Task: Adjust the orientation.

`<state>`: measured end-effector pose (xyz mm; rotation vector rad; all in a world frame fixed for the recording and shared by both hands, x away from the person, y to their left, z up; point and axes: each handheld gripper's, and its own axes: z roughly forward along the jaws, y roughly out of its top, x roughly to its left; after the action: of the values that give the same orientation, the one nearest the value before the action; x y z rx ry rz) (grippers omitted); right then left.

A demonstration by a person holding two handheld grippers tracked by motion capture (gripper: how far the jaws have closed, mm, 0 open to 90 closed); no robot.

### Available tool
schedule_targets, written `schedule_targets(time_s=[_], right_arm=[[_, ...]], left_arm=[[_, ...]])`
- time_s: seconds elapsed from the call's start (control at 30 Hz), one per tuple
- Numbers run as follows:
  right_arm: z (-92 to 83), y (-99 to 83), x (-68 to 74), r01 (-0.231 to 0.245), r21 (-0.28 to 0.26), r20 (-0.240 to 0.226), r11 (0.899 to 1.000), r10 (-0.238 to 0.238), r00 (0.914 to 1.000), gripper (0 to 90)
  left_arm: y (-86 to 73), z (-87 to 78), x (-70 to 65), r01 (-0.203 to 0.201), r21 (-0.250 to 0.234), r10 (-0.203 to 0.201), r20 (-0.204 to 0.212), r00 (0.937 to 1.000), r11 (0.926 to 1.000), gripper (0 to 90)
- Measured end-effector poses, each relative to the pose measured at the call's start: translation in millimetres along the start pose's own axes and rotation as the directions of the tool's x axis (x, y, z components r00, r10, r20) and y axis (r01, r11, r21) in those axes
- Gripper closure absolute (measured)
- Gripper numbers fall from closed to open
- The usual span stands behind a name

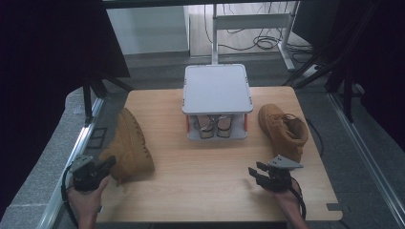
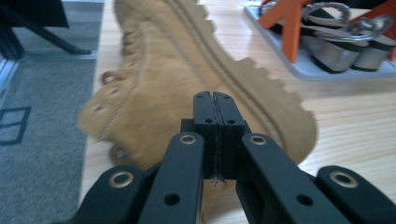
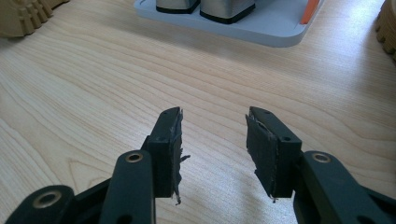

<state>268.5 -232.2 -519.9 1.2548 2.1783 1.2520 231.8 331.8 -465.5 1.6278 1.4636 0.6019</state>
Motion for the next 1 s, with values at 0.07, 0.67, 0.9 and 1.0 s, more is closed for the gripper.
schedule_targets(time_s=[0.07,0.67,0.9,1.0], right_arm=[[0.5,-0.1,-0.2,0.001,0.002,0.002,1.0,-0.001,1.0,55.5],[1.9,-2.2,-1.3,-0.003,0.008,0.016,1.0,0.003,0.9999,55.7],[2.4,-2.5,-1.7,-0.002,0.008,0.018,1.0,0.002,0.9998,55.7],[2.1,-3.1,-2.3,-0.004,0.004,0.026,1.0,0.004,0.9996,55.7]], left_arm=[[-2.1,-1.5,5.6,0.017,-0.001,-0.017,-0.004,0.9998,0.9999,89.3],[-28.3,8.0,39.5,0.117,0.069,-0.112,-0.075,0.9909,0.9907,89.3],[-30.9,17.9,36.5,0.103,0.079,-0.098,-0.068,0.9929,0.9915,89.3],[-32.7,20.9,37.4,0.111,0.084,-0.107,-0.055,0.9927,0.9903,89.2]])
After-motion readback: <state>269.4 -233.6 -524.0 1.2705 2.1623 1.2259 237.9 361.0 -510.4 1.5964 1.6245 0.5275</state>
